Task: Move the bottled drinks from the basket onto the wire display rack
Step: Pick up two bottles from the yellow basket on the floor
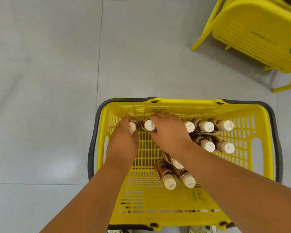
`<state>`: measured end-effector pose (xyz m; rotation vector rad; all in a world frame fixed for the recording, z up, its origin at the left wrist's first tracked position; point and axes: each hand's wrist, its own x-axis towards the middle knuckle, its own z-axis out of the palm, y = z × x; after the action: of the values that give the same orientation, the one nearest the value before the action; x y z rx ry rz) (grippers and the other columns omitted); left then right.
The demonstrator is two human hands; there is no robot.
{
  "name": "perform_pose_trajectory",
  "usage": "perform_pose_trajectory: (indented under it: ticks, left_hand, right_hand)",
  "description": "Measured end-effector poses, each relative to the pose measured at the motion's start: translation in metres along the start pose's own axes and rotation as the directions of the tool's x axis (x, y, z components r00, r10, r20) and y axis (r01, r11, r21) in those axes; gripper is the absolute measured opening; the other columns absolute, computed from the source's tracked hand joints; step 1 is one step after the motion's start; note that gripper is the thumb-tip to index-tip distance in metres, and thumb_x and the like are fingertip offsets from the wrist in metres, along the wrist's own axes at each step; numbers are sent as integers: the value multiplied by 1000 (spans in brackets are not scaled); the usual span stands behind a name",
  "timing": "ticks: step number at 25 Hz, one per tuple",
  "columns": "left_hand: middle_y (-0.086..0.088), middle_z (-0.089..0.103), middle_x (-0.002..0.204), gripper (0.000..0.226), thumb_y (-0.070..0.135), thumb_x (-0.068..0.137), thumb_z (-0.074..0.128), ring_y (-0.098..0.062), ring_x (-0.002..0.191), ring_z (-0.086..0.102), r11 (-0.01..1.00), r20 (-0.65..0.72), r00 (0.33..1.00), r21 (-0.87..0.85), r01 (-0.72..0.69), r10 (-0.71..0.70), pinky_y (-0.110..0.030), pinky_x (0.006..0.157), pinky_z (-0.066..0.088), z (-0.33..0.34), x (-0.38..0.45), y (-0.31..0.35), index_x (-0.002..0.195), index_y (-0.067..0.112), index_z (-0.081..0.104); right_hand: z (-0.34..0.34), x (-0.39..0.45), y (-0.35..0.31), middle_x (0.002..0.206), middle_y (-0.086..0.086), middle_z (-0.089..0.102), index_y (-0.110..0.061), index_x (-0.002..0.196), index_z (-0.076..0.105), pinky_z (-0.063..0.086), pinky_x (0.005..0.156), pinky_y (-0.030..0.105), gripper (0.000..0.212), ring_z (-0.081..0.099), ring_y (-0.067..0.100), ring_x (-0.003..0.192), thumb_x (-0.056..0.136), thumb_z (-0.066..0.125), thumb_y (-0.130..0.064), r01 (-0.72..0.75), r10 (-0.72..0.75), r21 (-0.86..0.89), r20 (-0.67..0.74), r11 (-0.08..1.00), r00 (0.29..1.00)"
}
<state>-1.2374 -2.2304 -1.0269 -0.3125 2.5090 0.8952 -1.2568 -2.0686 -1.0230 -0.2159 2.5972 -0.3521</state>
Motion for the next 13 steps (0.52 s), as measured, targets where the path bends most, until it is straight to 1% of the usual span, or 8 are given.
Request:
perform_pose_trajectory:
  ticks: [2,4,6,7,9,11,12,13]
  left_hand:
    - [-4,68,116,40,21,99,66,-23,103,64,995,-48,997,-76,58,-62,-28,75,47,3,0,3,137,20,53]
    - [3,65,101,33,21,99,65,-16,89,61,995,-61,997,-92,43,-49,-19,61,40,0,-2,4,131,21,57]
    - [10,60,96,32,22,97,67,-11,84,56,998,-58,998,-63,8,-12,-9,59,33,-8,-9,5,128,22,59]
    - [10,60,96,32,23,96,69,-10,84,56,999,-58,998,-48,-8,5,-7,60,32,-13,-14,5,127,23,60]
    - [9,64,98,32,24,95,71,-10,84,56,998,-63,997,-54,-40,37,-8,62,34,-27,-31,14,125,24,61]
    - [8,67,98,32,25,93,73,-11,84,56,996,-77,995,-66,-66,61,-17,61,38,-44,-54,28,123,26,62]
    - [8,67,97,32,26,93,73,-12,84,56,995,-82,994,-68,-73,67,-23,62,40,-54,-66,36,122,27,62]
    - [10,67,96,31,29,92,74,-12,83,57,994,-85,994,-71,-80,74,-24,62,41,-68,-78,47,121,29,62]
  right_hand:
    - [3,0,1,115,3,71,-21,121,68,50,85,41,34,62,30,106,89,71,-31,-8,11,60,-51,998,999]
    - [3,-2,3,113,2,73,-21,120,70,50,84,42,33,62,30,105,87,72,-29,3,5,105,-71,994,997]
    - [1,-9,3,113,1,72,-22,121,70,50,86,42,33,62,28,106,88,71,-29,16,-4,143,-87,990,996]
    - [-2,-14,4,112,1,72,-23,121,70,51,86,41,33,62,28,106,89,71,-30,23,-5,170,-103,985,995]
    - [-13,-32,2,112,0,72,-22,120,70,52,85,38,32,62,26,107,89,71,-32,22,10,232,-132,973,991]
    - [-33,-54,-5,115,-1,70,-22,120,69,53,82,35,32,62,24,109,89,72,-32,13,40,314,-161,949,986]
    - [-45,-66,-9,116,-1,70,-23,120,68,54,82,36,32,62,23,109,89,73,-31,8,58,357,-173,934,983]
    - [-62,-79,-14,117,-2,69,-24,120,68,55,82,37,32,62,21,109,89,73,-31,5,74,394,-186,919,980]
